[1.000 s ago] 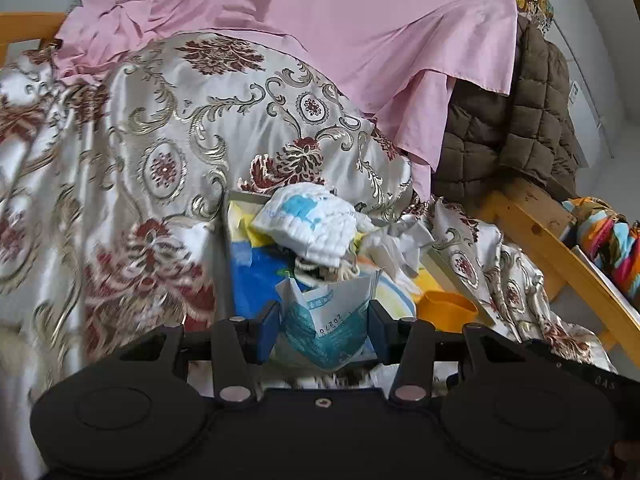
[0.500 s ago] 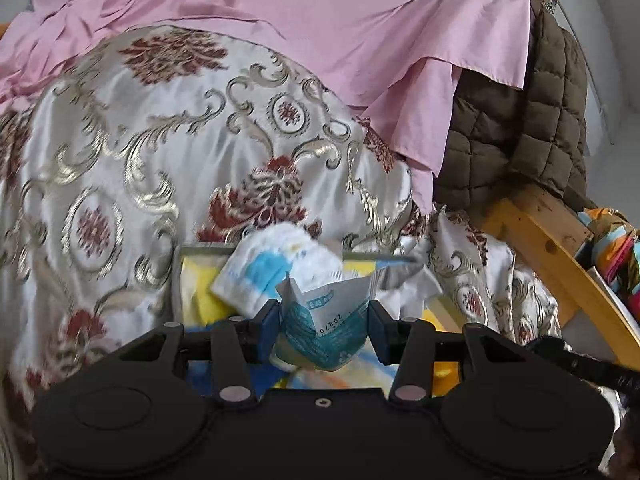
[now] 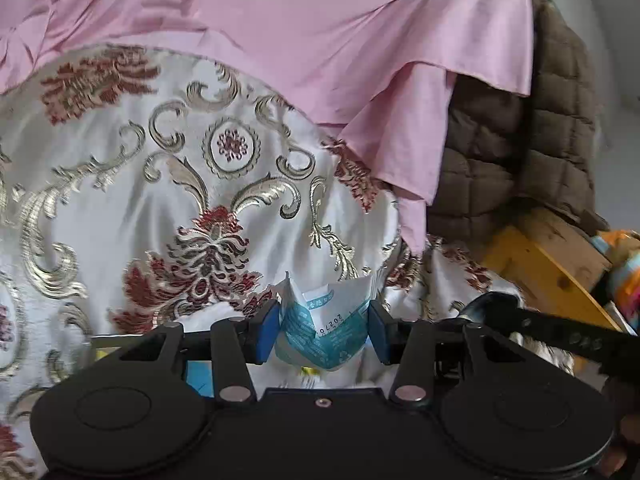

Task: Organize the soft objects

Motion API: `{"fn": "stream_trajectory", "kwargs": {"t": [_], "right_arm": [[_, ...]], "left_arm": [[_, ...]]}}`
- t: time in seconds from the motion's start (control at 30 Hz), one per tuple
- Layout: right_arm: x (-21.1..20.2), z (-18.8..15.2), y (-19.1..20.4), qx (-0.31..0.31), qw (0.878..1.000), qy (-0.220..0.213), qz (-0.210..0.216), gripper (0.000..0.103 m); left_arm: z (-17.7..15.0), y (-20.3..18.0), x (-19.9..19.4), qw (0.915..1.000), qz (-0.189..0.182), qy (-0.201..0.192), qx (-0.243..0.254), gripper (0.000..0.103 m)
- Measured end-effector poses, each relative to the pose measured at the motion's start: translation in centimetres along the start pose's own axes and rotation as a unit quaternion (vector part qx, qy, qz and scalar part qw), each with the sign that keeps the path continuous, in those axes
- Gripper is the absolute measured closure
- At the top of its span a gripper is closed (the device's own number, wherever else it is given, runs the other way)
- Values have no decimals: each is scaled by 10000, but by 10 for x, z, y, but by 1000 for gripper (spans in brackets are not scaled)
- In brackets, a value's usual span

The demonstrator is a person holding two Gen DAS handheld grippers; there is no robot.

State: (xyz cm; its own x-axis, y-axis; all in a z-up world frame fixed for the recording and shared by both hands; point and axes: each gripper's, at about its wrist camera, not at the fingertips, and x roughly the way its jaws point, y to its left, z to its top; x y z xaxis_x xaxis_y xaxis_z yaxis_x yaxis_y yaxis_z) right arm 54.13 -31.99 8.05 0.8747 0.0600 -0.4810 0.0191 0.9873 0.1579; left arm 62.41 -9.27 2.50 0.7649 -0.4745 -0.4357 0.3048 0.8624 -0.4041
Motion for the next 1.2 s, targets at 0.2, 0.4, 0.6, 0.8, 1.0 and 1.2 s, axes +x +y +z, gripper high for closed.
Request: {"fn": "stream_trajectory", "kwargs": {"t": [0.2, 0.4, 0.6, 0.8, 1.0, 1.2], "right_arm": [[62, 2, 3, -25, 9983, 412, -418, 100], [88, -11, -9, 533, 9957, 482, -585, 96], [105, -29, -19, 1031, 9912, 477, -676, 84], [114, -40, -19, 1230, 9891, 385, -717, 56], [115, -47, -17, 1336, 9891, 360, -512, 31], [117, -42, -15, 1533, 9878, -36, -286, 29]], "left_arm": [[-4, -2, 44, 9992, 283, 197, -209, 54], [-15, 2, 57, 9974, 432, 140, -562, 53], [-23, 0, 67, 9947, 714, 95, -731, 50], [-30, 1, 70, 9928, 842, -23, -850, 46], [-33, 5, 65, 9927, 865, -31, -839, 44], [-34, 9, 63, 9923, 853, -39, -895, 43]]}}
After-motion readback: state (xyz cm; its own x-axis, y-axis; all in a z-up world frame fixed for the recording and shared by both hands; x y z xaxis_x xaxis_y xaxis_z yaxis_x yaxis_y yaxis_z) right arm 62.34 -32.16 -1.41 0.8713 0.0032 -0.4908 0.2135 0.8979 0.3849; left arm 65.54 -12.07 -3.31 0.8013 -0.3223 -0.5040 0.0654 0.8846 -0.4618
